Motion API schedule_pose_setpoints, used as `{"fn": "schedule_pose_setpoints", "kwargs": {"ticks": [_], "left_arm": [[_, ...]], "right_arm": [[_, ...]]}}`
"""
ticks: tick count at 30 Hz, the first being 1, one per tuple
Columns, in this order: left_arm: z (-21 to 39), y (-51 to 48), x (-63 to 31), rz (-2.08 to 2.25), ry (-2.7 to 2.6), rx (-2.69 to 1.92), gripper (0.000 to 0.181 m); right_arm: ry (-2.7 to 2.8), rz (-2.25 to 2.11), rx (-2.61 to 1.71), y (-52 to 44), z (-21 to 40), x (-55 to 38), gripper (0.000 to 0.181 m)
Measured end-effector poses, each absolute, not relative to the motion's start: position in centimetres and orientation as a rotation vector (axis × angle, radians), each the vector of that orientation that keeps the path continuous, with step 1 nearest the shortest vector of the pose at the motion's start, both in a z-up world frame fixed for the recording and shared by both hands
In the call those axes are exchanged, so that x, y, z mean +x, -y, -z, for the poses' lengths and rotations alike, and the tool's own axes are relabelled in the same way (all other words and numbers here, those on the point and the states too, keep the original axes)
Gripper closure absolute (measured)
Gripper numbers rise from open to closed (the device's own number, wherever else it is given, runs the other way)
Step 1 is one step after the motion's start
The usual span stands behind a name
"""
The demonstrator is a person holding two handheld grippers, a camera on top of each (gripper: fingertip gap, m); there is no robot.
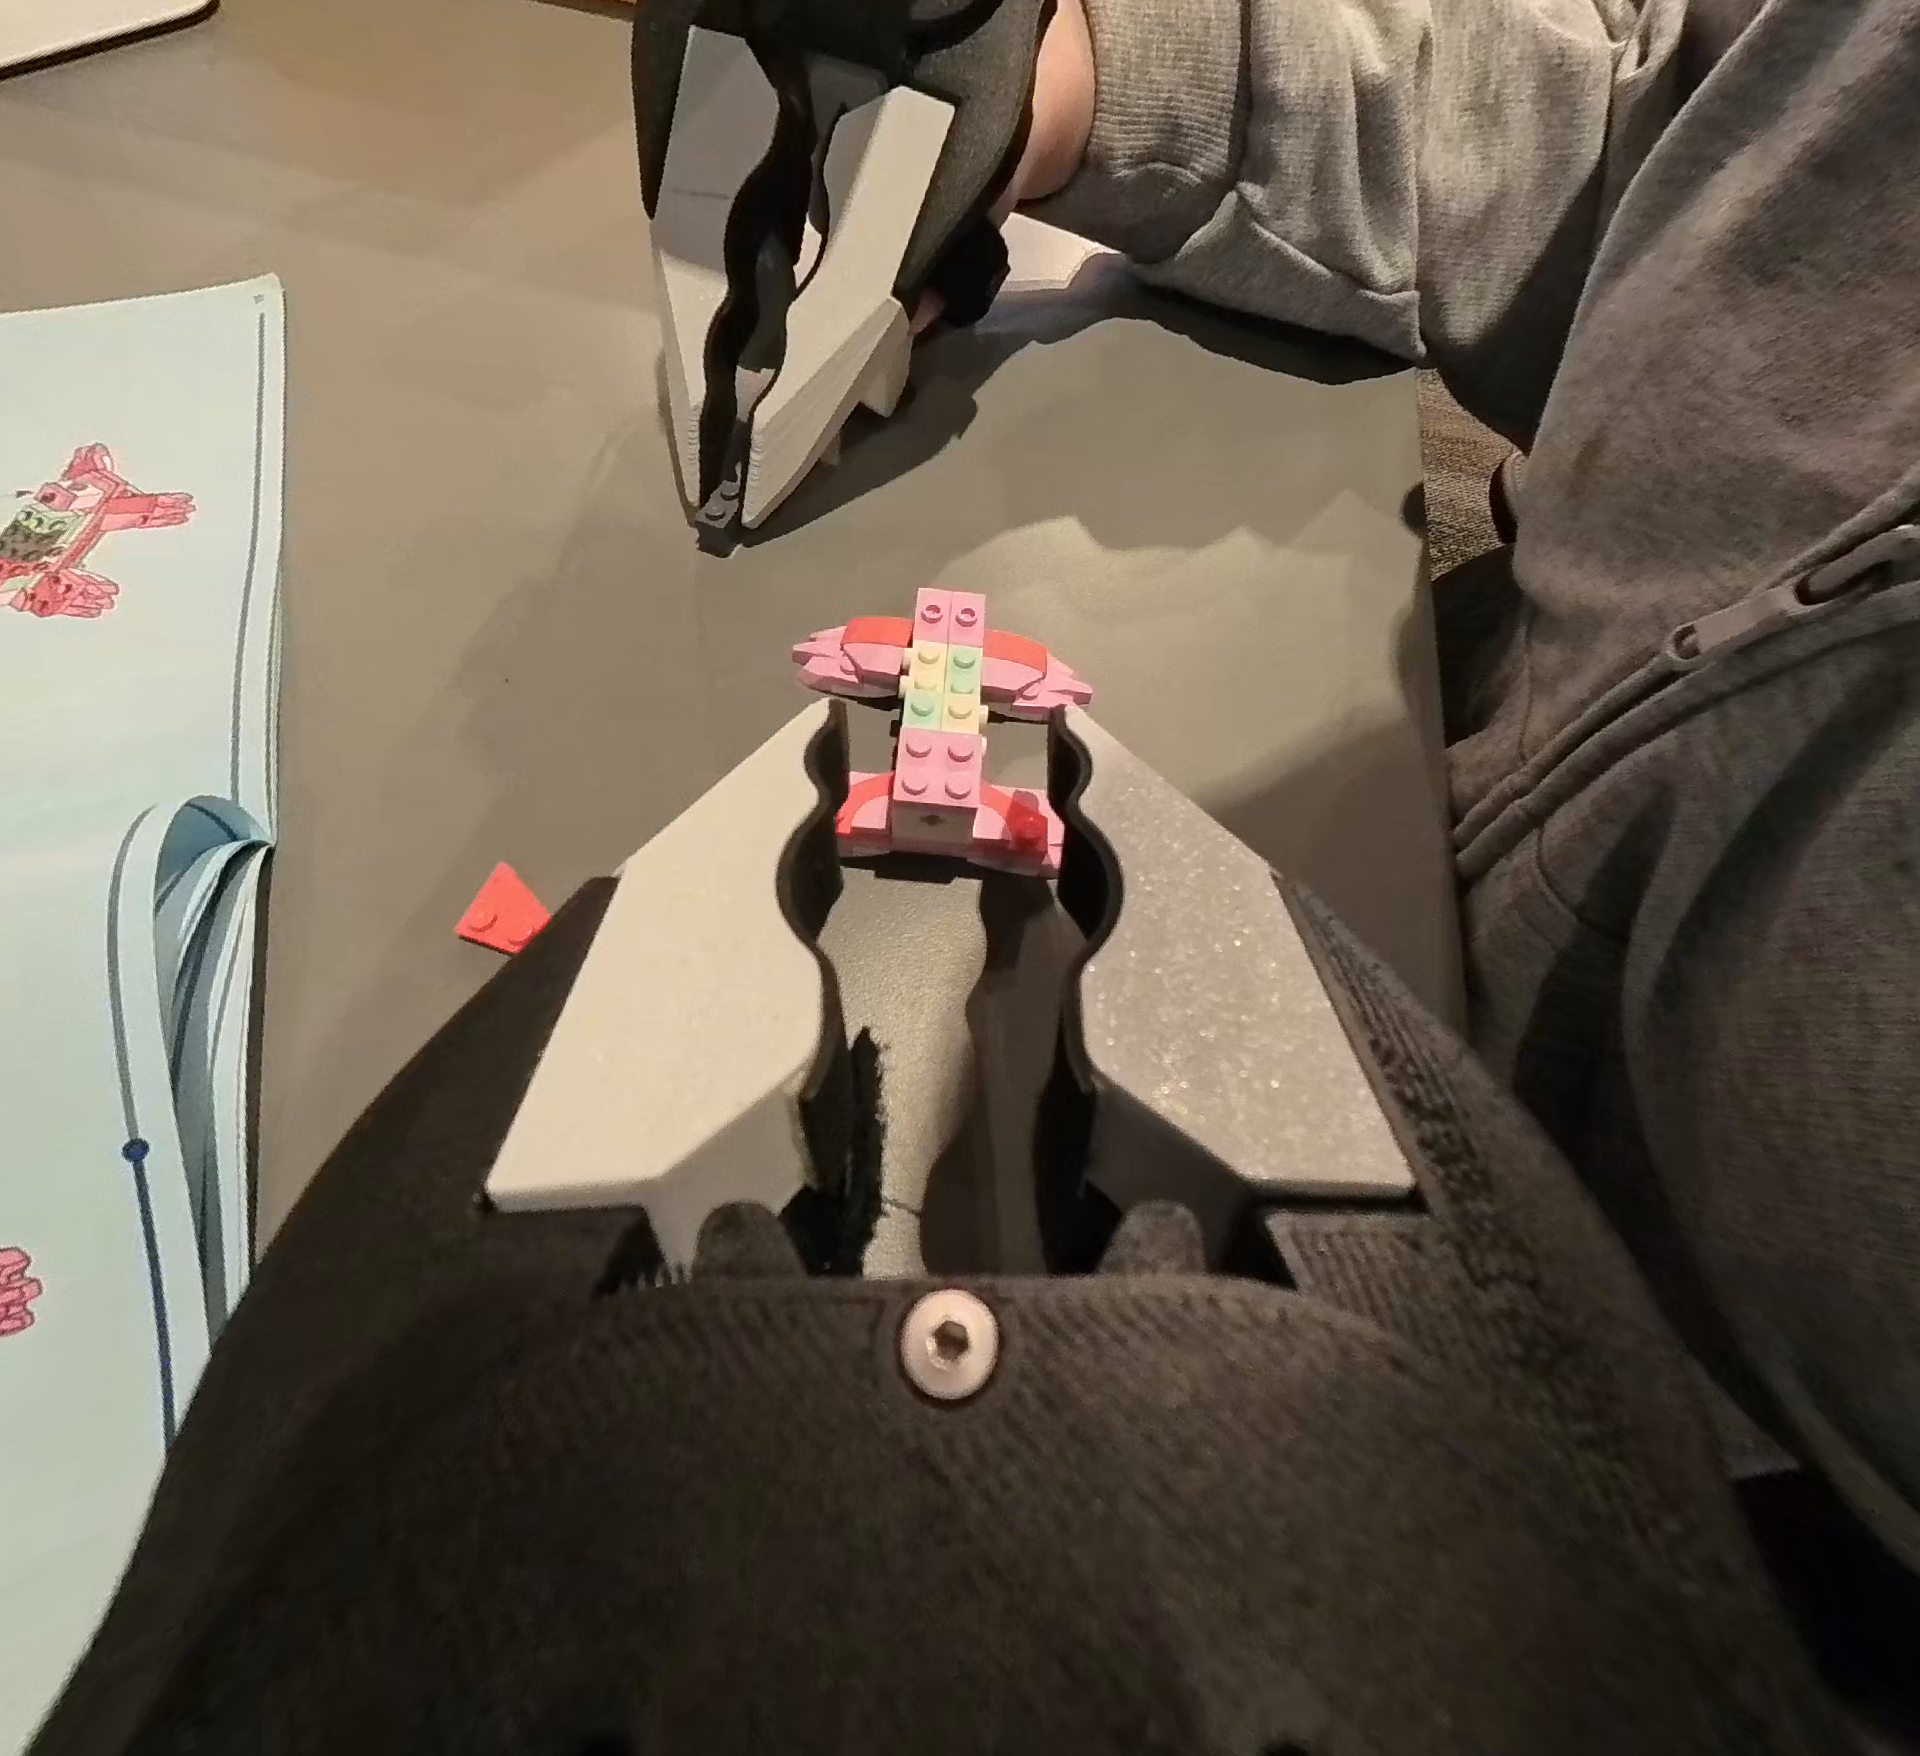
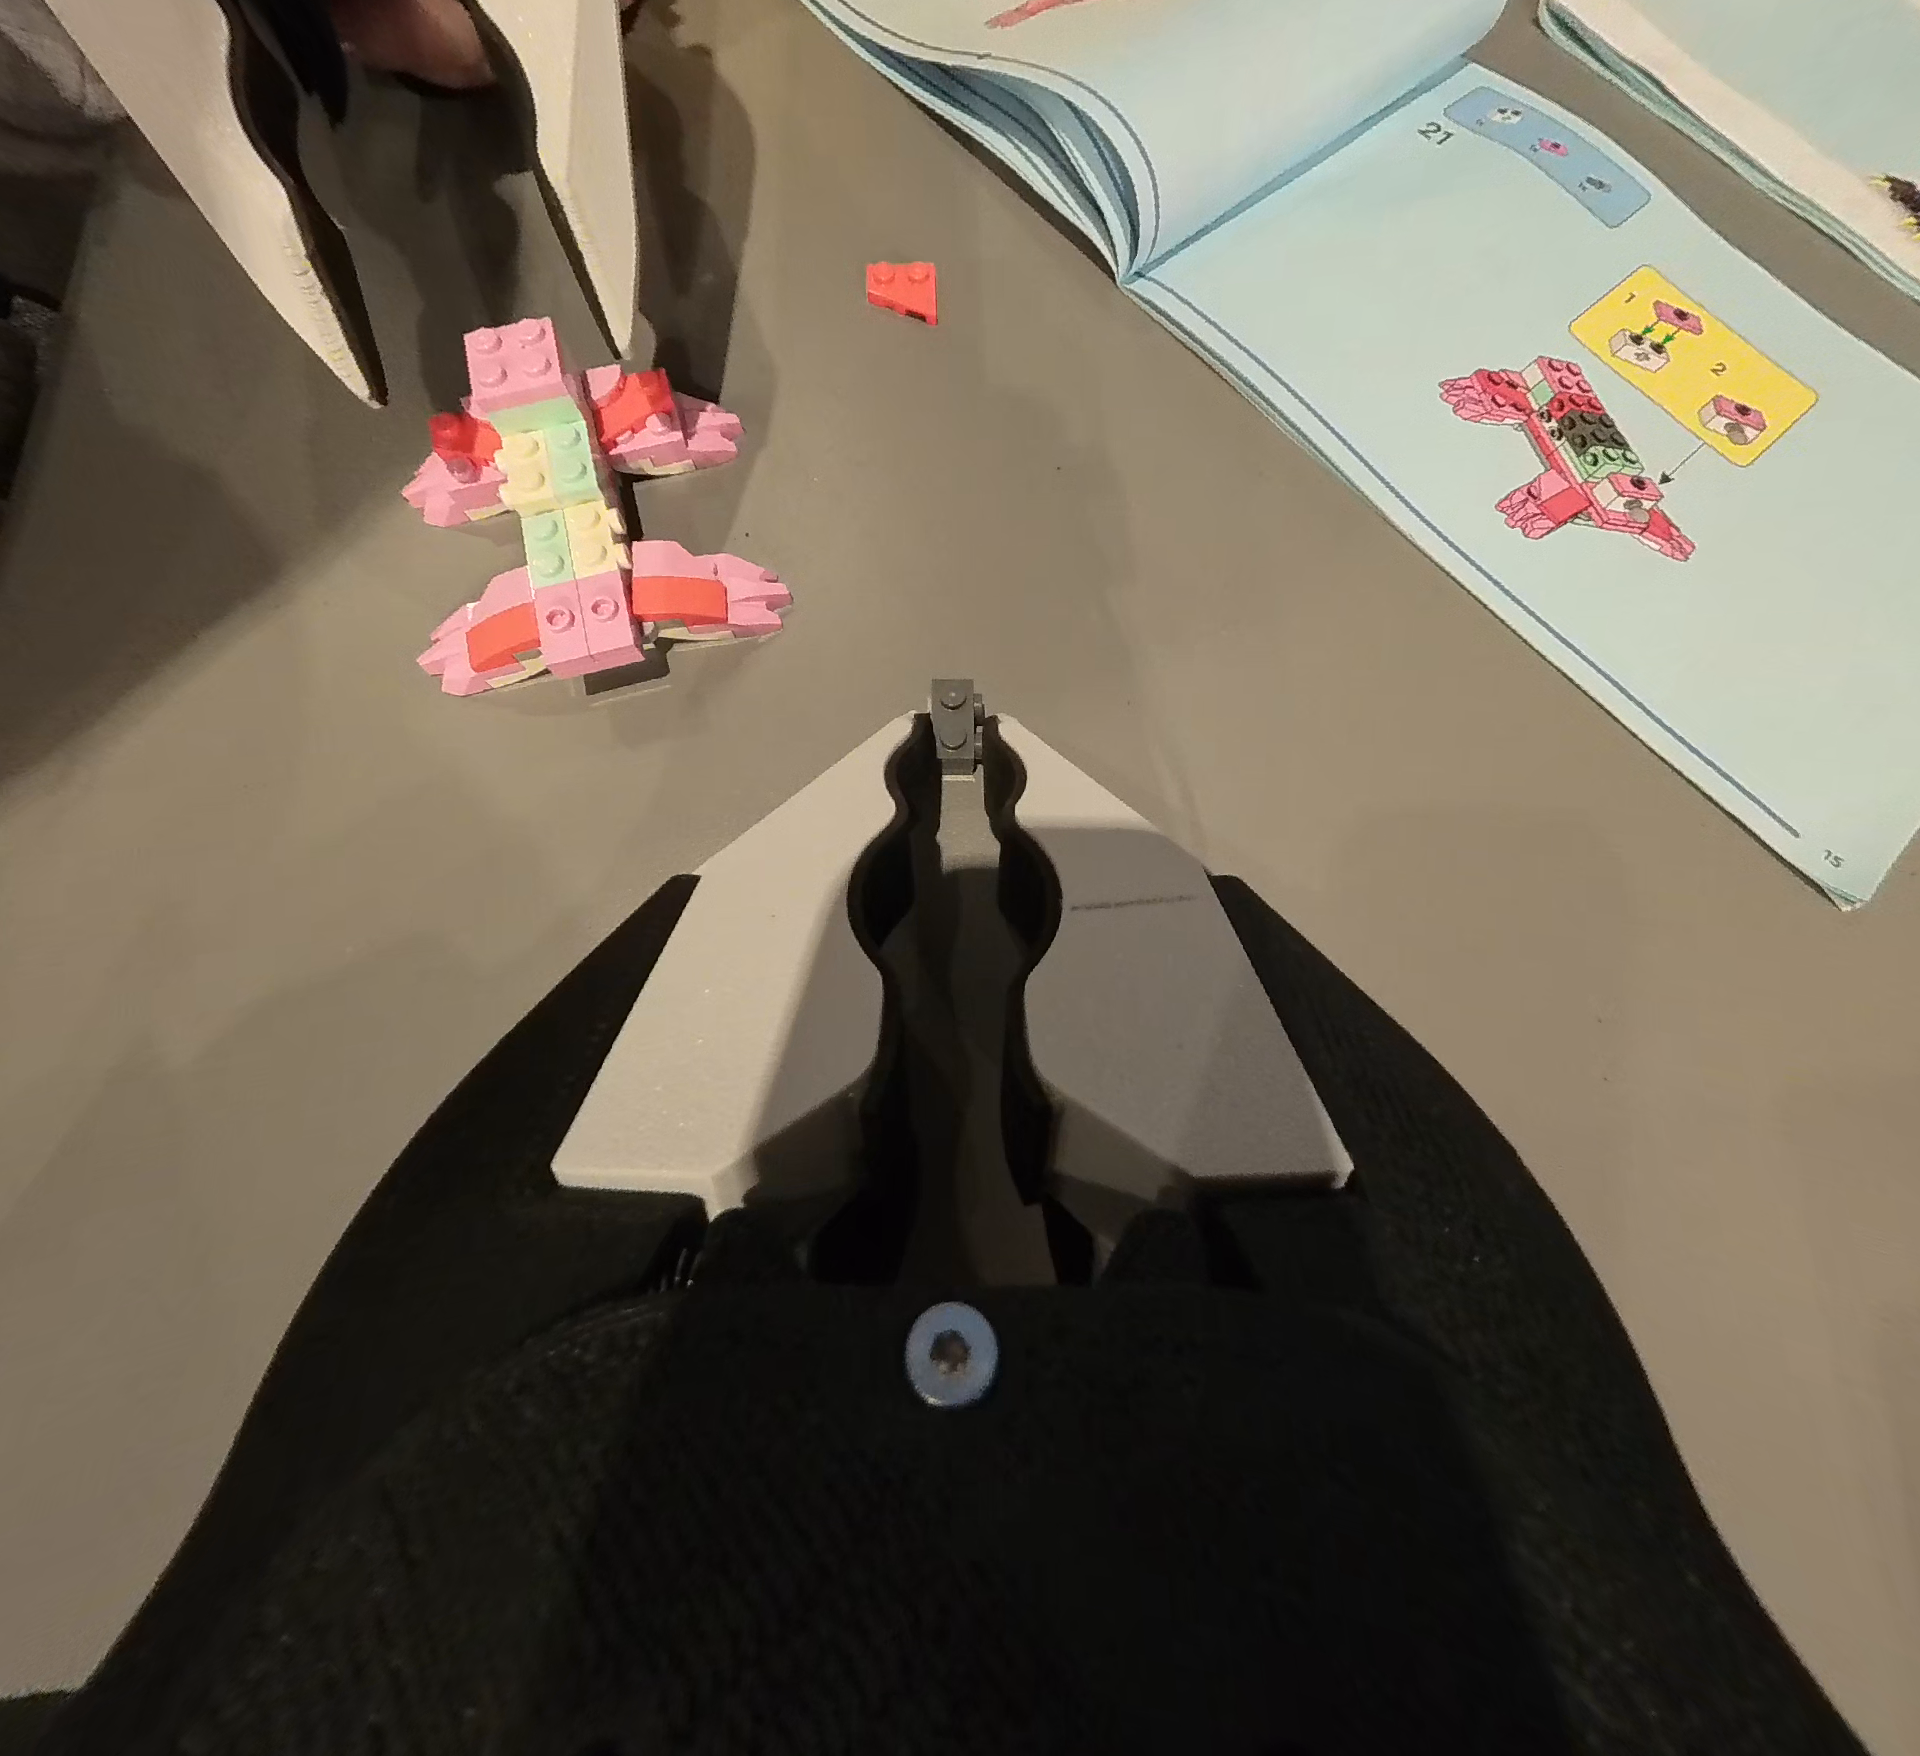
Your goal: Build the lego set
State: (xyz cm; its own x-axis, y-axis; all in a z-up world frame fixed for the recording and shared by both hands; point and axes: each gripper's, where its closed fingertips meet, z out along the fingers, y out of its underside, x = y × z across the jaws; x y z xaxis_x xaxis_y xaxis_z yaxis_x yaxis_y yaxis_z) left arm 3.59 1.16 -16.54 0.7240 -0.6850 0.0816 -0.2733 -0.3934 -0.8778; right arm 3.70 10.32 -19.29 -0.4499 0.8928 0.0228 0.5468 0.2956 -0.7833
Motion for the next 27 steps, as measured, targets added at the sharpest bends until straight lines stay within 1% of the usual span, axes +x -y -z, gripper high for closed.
{"fn": "schedule_pose_setpoints", "kwargs": {"ticks": [8,13,20,27], "left_arm": [[16.6,-1.1,3.6,0.550,-0.734,-1.981,0.145],[16.4,-0.9,3.8,0.546,-0.760,-1.962,0.154],[16.8,-1.0,3.8,0.524,-0.764,-1.983,0.154],[17.7,-1.0,3.9,0.488,-0.794,-2.033,0.154]], "right_arm": [[2.109,-0.997,-1.279,-10.3,19.3,3.7,0.173],[2.116,-0.993,-1.246,-10.0,19.1,3.6,0.173],[2.150,-1.307,-1.085,-5.1,16.0,3.8,0.174],[2.249,-1.291,-1.071,-3.2,16.7,4.0,0.174]]}}
